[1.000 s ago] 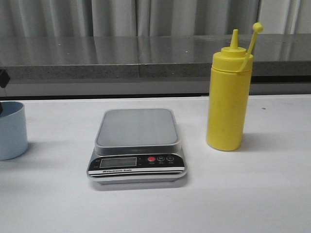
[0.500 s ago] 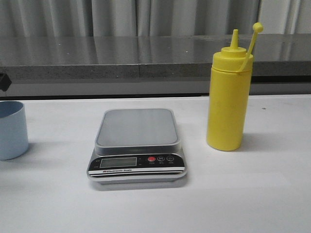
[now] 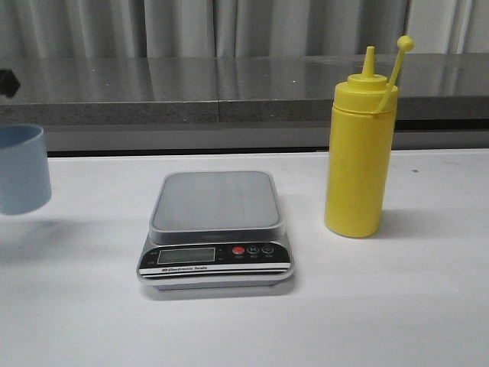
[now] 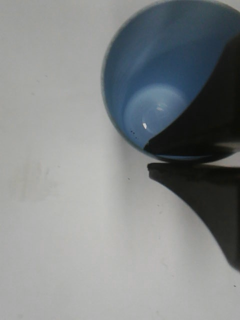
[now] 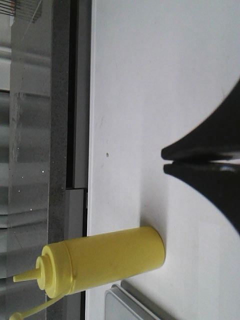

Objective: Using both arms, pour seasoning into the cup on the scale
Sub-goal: 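Lift the blue cup with the left gripper toward the scale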

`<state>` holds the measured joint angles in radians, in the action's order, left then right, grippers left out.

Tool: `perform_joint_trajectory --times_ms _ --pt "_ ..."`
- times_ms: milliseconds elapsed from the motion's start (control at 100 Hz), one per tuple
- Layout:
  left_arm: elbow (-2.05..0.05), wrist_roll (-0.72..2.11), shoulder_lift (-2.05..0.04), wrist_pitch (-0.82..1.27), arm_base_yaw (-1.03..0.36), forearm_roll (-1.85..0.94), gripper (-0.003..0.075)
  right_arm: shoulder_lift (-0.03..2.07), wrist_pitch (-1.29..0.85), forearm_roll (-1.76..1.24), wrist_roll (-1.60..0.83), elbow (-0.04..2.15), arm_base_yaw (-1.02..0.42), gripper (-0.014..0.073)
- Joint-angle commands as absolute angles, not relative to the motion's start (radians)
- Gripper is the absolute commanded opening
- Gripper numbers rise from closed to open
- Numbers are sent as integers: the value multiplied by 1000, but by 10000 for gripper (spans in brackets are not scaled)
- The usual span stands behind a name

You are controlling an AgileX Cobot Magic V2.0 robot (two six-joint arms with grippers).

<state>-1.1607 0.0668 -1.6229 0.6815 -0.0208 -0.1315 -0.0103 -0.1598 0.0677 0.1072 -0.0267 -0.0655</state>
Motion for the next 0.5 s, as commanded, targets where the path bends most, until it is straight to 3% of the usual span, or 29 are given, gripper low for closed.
perform_joint_trajectory --times_ms 0,150,490 --pt "-1276 55 -1570 752 -26 -178 -20 -31 -77 71 99 -6 -60 -67" --pt "-1394 64 -1579 848 -62 -182 -20 -31 -77 71 99 -6 -60 -67" --pt "-1519 65 -1665 857 -248 -180 -20 -31 -77 71 99 -6 -60 -67"
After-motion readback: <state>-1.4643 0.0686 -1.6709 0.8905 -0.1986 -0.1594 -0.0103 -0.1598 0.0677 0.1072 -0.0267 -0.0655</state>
